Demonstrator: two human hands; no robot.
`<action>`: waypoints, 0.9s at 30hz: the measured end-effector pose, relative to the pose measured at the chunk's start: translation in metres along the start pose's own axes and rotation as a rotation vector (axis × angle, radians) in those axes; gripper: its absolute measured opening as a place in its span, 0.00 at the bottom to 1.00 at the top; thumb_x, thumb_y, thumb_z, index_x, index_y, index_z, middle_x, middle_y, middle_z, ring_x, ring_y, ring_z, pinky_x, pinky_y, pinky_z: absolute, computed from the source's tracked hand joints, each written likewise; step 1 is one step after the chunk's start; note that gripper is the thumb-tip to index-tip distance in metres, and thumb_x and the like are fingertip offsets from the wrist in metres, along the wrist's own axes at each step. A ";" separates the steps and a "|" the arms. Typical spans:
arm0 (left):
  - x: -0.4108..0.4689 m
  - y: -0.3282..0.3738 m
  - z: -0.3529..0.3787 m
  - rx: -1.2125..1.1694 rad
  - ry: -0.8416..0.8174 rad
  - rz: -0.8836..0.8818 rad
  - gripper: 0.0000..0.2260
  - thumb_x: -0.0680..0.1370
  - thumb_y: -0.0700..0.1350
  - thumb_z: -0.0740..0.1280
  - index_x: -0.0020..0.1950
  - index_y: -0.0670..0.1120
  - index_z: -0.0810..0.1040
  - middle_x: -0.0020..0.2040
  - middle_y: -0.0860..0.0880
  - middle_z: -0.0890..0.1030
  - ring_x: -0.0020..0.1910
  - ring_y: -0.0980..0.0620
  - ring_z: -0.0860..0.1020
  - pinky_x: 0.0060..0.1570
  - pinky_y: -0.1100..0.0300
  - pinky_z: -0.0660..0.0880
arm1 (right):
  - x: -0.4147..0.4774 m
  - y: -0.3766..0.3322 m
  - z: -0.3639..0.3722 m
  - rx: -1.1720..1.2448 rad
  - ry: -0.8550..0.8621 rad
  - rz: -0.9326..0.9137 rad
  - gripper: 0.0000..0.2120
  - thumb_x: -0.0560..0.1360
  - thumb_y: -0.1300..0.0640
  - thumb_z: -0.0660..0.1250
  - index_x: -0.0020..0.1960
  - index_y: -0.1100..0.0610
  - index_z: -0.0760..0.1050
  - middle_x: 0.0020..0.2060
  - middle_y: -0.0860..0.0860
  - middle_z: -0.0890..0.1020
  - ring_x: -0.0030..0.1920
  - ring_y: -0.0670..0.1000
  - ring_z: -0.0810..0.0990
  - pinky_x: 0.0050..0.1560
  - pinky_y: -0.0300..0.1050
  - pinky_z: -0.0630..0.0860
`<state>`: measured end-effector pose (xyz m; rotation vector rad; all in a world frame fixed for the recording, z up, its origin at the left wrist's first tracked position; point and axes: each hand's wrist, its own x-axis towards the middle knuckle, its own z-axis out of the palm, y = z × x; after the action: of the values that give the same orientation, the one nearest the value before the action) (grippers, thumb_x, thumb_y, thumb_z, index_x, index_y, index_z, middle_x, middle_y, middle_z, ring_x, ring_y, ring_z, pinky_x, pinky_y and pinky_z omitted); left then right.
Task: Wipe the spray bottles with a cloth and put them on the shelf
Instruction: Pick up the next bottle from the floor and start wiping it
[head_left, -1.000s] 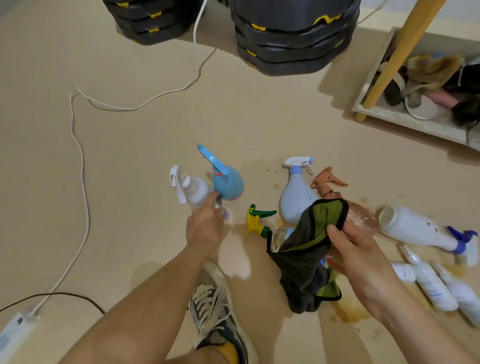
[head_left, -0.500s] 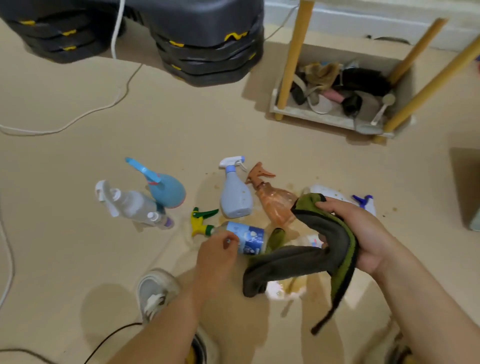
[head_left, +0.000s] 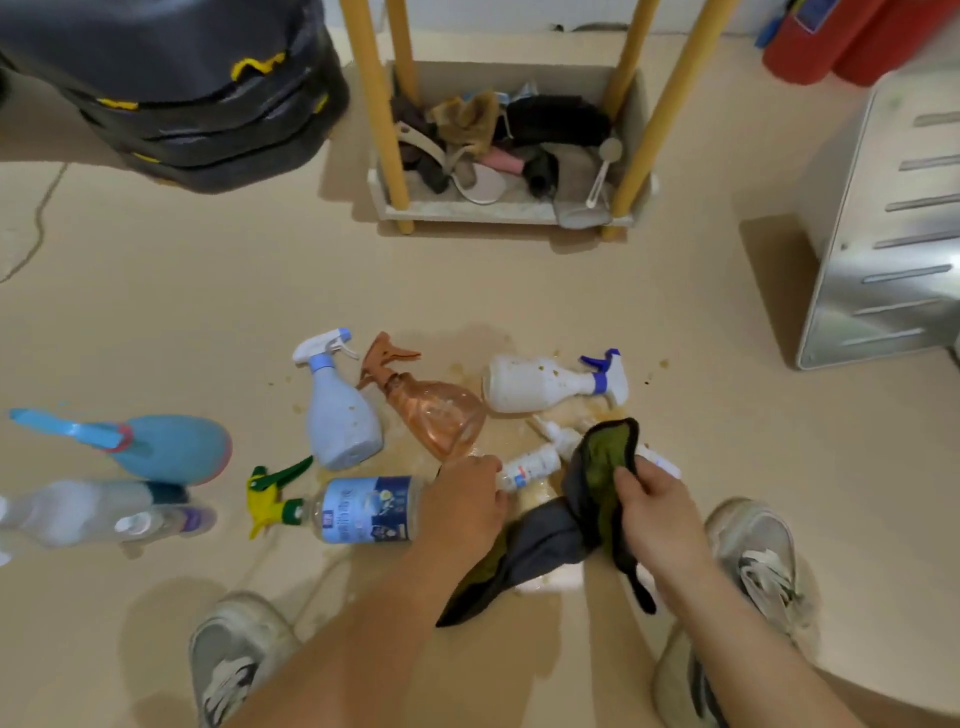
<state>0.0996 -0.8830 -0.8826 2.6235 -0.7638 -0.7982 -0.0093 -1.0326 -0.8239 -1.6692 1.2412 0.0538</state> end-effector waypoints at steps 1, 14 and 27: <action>0.008 0.004 0.007 0.048 -0.036 0.013 0.16 0.81 0.50 0.62 0.68 0.49 0.72 0.62 0.49 0.77 0.62 0.47 0.74 0.55 0.53 0.72 | 0.003 0.007 0.005 -0.019 0.022 -0.017 0.10 0.82 0.62 0.60 0.49 0.59 0.80 0.43 0.55 0.84 0.47 0.57 0.80 0.46 0.46 0.72; 0.030 0.025 -0.002 -0.384 -0.087 -0.255 0.13 0.73 0.51 0.74 0.55 0.53 0.76 0.49 0.57 0.81 0.47 0.57 0.79 0.46 0.64 0.75 | 0.022 -0.017 -0.013 0.440 0.142 0.092 0.15 0.81 0.62 0.61 0.44 0.49 0.83 0.42 0.52 0.87 0.45 0.55 0.84 0.50 0.51 0.80; -0.069 0.083 -0.155 -0.727 0.280 -0.178 0.09 0.75 0.36 0.67 0.44 0.51 0.80 0.35 0.59 0.79 0.32 0.70 0.77 0.32 0.75 0.71 | -0.086 -0.134 0.000 0.178 -0.276 -0.623 0.11 0.81 0.56 0.65 0.59 0.50 0.82 0.59 0.41 0.76 0.56 0.27 0.73 0.54 0.24 0.71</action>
<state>0.1078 -0.8931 -0.6939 2.0793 -0.1164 -0.5828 0.0481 -0.9790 -0.6857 -1.7523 0.4739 -0.1952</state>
